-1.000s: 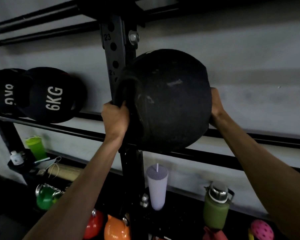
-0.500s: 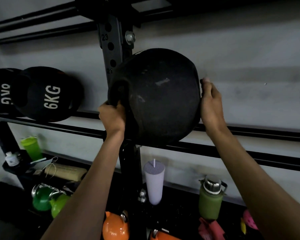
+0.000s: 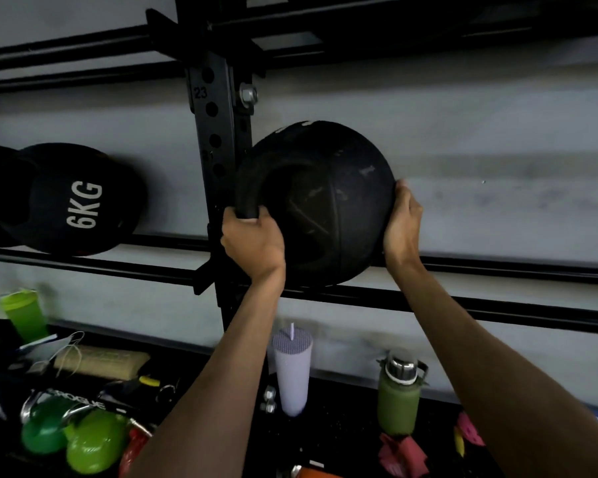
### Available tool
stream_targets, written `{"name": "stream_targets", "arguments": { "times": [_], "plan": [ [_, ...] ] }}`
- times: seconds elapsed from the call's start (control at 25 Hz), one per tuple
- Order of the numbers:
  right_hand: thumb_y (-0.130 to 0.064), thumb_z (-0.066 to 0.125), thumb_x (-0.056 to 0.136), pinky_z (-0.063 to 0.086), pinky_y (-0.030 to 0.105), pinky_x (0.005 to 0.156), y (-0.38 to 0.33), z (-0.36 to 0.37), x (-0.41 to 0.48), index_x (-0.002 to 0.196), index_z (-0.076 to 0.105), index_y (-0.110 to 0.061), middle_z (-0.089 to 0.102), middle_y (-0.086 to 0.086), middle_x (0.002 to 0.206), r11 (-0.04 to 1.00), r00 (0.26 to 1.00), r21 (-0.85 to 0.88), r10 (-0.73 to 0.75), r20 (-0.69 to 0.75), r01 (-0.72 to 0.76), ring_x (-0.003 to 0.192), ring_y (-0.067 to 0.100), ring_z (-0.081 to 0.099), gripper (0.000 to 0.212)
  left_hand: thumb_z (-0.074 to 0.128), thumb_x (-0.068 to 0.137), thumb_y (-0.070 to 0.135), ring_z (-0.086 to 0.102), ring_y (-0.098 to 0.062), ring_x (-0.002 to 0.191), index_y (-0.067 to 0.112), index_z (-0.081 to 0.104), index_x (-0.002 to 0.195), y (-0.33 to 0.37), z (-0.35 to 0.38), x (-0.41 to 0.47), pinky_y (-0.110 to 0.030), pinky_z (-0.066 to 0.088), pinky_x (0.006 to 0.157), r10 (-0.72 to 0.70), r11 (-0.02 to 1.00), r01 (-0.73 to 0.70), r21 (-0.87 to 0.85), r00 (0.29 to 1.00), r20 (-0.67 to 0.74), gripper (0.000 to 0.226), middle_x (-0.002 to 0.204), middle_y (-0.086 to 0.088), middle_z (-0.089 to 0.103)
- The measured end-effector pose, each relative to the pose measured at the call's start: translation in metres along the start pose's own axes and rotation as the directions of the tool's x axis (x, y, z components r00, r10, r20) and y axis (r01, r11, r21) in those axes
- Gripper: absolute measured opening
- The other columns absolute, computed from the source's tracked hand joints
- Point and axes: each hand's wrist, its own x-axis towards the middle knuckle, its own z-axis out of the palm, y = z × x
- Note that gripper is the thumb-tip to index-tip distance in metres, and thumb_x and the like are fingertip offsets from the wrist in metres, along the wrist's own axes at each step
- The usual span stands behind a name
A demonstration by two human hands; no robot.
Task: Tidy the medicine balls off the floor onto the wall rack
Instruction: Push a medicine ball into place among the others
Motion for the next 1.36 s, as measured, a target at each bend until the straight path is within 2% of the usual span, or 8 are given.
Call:
{"name": "stream_targets", "arguments": {
  "times": [0.12, 0.28, 0.44, 0.52, 0.64, 0.84, 1.12, 1.36],
  "plan": [
    [-0.031, 0.033, 0.106, 0.042, 0.030, 0.071, 0.016, -0.008, 0.016, 0.071, 0.053, -0.021, 0.054, -0.001, 0.076, 0.991, 0.992, 0.018, 0.129, -0.004, -0.129, 0.073, 0.012, 0.050, 0.041, 0.068, 0.087, 0.016, 0.062, -0.013, 0.077, 0.007, 0.065, 0.104, 0.005, 0.011, -0.014, -0.018, 0.046, 0.068, -0.004, 1.000, 0.003, 0.004, 1.000, 0.029, 0.019, 0.092, -0.005, 0.071],
    [-0.043, 0.029, 0.106, 0.055, 0.037, 0.091, 0.042, -0.019, 0.029, 0.093, 0.069, -0.022, 0.073, 0.000, 0.104, 0.947, 0.949, 0.055, 0.314, 0.032, -0.315, 0.101, 0.018, 0.067, 0.047, 0.072, 0.084, 0.024, 0.069, -0.024, 0.092, 0.007, 0.063, 0.109, 0.010, 0.032, -0.014, -0.037, 0.056, 0.087, 0.043, 0.989, -0.060, 0.138, 0.992, 0.120, 0.031, 0.100, -0.008, 0.072],
    [-0.032, 0.031, 0.104, 0.049, 0.035, 0.072, 0.052, -0.021, 0.032, 0.076, 0.057, -0.020, 0.062, 0.003, 0.082, 0.953, 0.953, 0.012, 0.303, 0.011, -0.303, 0.079, 0.018, 0.056, 0.040, 0.072, 0.084, 0.028, 0.070, -0.027, 0.093, 0.008, 0.062, 0.110, 0.004, 0.041, -0.007, -0.043, 0.057, 0.088, 0.051, 0.984, -0.075, 0.164, 0.988, 0.145, 0.034, 0.100, -0.009, 0.072],
    [-0.022, 0.032, 0.103, 0.040, 0.031, 0.066, 0.047, -0.021, 0.023, 0.074, 0.055, -0.018, 0.054, 0.001, 0.074, 0.967, 0.969, -0.089, 0.232, -0.087, -0.240, 0.072, 0.017, 0.049, 0.037, 0.071, 0.086, 0.028, 0.069, -0.026, 0.093, 0.006, 0.060, 0.113, 0.000, 0.038, -0.005, -0.038, 0.057, 0.087, 0.083, 0.982, -0.113, 0.149, 0.977, 0.195, 0.036, 0.100, -0.009, 0.071],
    [-0.016, 0.042, 0.098, 0.044, 0.032, 0.082, 0.047, -0.031, -0.019, 0.107, 0.061, -0.010, 0.060, 0.007, 0.102, 0.920, 0.977, -0.387, -0.022, -0.212, -0.063, 0.094, 0.021, 0.055, 0.021, 0.065, 0.092, 0.035, 0.066, -0.018, 0.101, 0.006, 0.053, 0.123, -0.021, 0.015, -0.016, -0.032, 0.055, 0.090, 0.194, 0.976, -0.215, 0.026, 0.923, 0.332, 0.044, 0.111, -0.008, 0.066],
    [-0.014, 0.046, 0.089, 0.048, 0.028, 0.070, 0.057, -0.035, -0.141, 0.099, 0.059, -0.014, 0.065, 0.004, 0.089, 0.904, 0.974, -0.371, -0.227, 0.004, 0.212, 0.078, 0.018, 0.061, 0.016, 0.056, 0.095, 0.023, 0.061, -0.020, 0.100, 0.008, 0.055, 0.116, -0.095, -0.061, -0.049, -0.038, 0.051, 0.091, 0.468, 0.859, -0.511, 0.037, 0.812, 0.347, 0.026, 0.110, -0.007, 0.061],
    [-0.019, 0.052, 0.091, 0.051, 0.034, 0.072, 0.187, -0.071, -0.329, 0.095, 0.065, -0.015, 0.073, 0.006, 0.087, 0.754, 0.896, -0.648, 0.357, 0.265, -0.108, 0.086, 0.030, 0.069, 0.015, 0.048, 0.090, 0.027, 0.067, -0.019, 0.067, 0.020, 0.057, 0.097, -0.282, -0.231, -0.139, -0.041, 0.054, 0.062, -0.053, 0.842, -0.324, 0.432, 0.746, 0.663, 0.014, 0.071, 0.003, 0.066],
    [-0.023, 0.050, 0.090, 0.055, 0.039, 0.082, 0.315, -0.151, -0.500, 0.087, 0.065, -0.020, 0.074, 0.004, 0.087, 0.322, 0.455, -0.905, 0.874, 0.171, -0.278, 0.091, 0.030, 0.070, 0.015, 0.053, 0.093, 0.019, 0.069, -0.032, 0.082, 0.019, 0.059, 0.094, -0.437, -0.349, -0.235, -0.044, 0.054, 0.074, -0.622, 0.567, -0.210, 0.797, 0.525, 0.581, 0.006, 0.082, -0.007, 0.071]
  ]
}}
